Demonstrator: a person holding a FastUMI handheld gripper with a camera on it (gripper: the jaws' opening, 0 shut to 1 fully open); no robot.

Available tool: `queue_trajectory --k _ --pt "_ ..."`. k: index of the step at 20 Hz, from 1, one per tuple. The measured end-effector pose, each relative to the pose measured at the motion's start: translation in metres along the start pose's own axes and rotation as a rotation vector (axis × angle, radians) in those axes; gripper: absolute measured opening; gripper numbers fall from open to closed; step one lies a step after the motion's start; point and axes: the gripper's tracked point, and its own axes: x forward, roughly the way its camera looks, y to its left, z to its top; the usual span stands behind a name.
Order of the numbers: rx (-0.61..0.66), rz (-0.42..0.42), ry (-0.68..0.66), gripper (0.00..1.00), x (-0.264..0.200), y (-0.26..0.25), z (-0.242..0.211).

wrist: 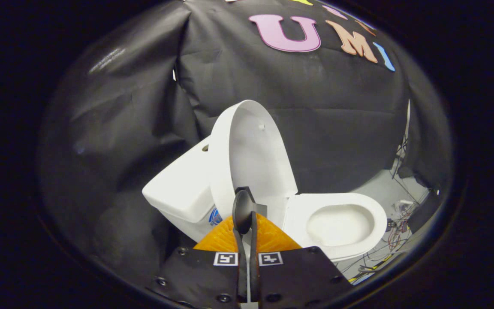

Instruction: Open the toilet lid.

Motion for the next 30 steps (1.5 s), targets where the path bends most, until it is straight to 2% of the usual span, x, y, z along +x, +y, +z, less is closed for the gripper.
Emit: queue_trajectory --k 3,5,6,8,9,11,13,17,20,25,27,30 --pt "-0.029 -0.046 -0.027 0.03 -0.002 0.005 -0.004" --pt "-0.059 -0.046 -0.034 0.03 -0.002 0.01 -0.005" --pt "-0.075 -0.046 -0.043 0.15 -0.001 0.011 -0.003" --pt "-0.135 -0.064 -0.047 0.15 -0.001 0.009 -0.005" --pt "-0.153 -0.042 -0.045 0.15 -0.001 0.015 -0.006" --pt "-0.155 -0.013 -0.034 0.24 0.002 0.019 -0.012" --pt "-0.156 0.029 -0.02 0.47 0.003 0.027 -0.014" --pt "-0.203 0.042 -0.021 0.94 -0.003 0.03 -0.021" --pt "-0.214 0.049 -0.045 0.94 -0.017 0.029 -0.016" --pt "-0.254 0.113 -0.112 0.94 -0.043 0.03 0.005" --pt "-0.255 0.152 -0.14 0.98 -0.053 0.035 0.016" --pt "-0.251 0.178 -0.182 0.99 -0.07 0.033 0.036"
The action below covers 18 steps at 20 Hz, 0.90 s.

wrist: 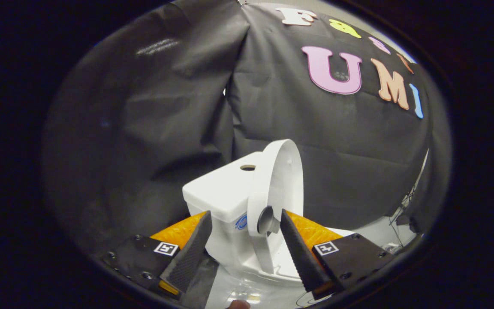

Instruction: Open the toilet lid.

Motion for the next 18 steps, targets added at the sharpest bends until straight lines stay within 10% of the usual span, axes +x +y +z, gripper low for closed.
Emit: queue_trajectory --k 18 --pt "0.015 -0.062 -0.172 0.98 -0.069 -0.102 0.057"
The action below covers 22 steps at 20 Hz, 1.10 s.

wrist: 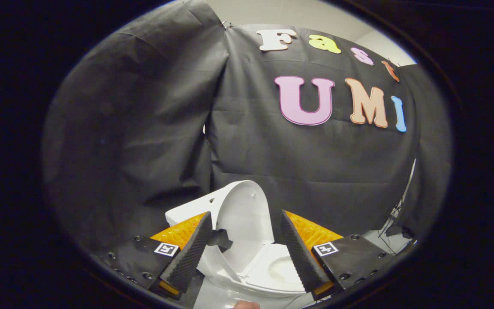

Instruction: Open the toilet lid.

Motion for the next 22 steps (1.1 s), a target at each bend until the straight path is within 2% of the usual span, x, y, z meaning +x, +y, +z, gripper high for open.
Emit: queue_trajectory --k 8,16,19,22 --pt "-0.037 -0.038 0.047 0.98 -0.018 -0.058 -0.03" --pt "-0.074 -0.079 -0.033 0.98 -0.027 -0.144 -0.022" --pt "-0.08 -0.095 -0.03 0.98 -0.034 -0.169 -0.041" --pt "-0.056 -0.143 0.012 0.98 -0.046 -0.189 -0.08"
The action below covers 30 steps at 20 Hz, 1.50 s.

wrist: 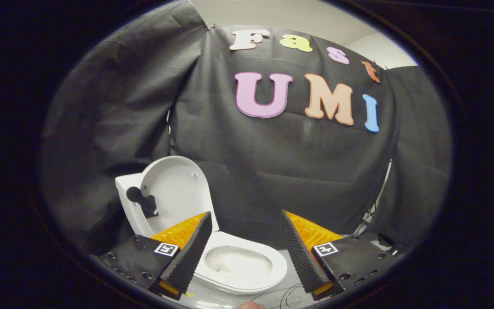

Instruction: Open the toilet lid.

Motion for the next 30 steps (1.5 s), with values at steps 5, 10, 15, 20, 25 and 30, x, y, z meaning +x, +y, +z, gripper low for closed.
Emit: queue_trajectory --k 5,10,15,20,25,30 --pt "0.088 -0.041 0.016 0.98 0.0 -0.015 -0.03" --pt "0.099 -0.057 0.03 0.98 0.0 -0.016 -0.037" --pt "0.102 -0.06 0.048 0.98 0.004 -0.016 -0.043" --pt "0.091 -0.057 0.075 0.98 0.004 -0.012 -0.047" --pt "0.097 -0.048 0.072 0.98 0.006 -0.009 -0.048" --pt "0.106 -0.058 0.073 0.98 0.004 -0.013 -0.05"
